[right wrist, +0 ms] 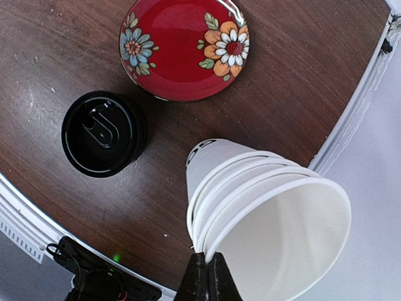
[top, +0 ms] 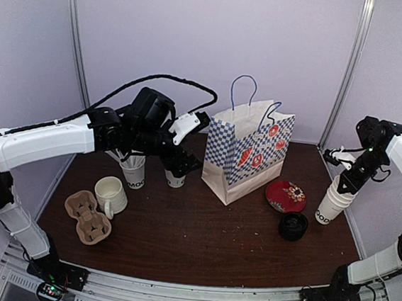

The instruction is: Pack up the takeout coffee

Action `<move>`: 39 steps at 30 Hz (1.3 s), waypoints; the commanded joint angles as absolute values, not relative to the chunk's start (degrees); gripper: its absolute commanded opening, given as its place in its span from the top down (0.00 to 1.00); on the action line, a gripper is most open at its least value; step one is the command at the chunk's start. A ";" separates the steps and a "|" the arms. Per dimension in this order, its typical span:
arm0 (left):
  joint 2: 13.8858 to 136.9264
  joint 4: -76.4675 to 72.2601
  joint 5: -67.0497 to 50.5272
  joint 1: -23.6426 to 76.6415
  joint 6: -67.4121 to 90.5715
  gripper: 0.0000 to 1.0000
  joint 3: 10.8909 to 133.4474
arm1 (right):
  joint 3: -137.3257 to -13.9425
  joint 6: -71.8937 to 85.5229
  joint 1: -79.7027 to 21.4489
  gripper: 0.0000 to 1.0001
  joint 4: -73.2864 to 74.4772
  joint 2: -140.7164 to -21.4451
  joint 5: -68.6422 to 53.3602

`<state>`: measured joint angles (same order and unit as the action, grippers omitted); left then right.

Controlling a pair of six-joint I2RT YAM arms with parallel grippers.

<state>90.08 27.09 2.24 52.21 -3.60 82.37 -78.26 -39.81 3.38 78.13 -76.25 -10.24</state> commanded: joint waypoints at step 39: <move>92.85 27.83 3.16 54.05 -5.97 0.06 84.72 | -93.65 -38.23 5.79 1.00 83.14 -84.58 -10.99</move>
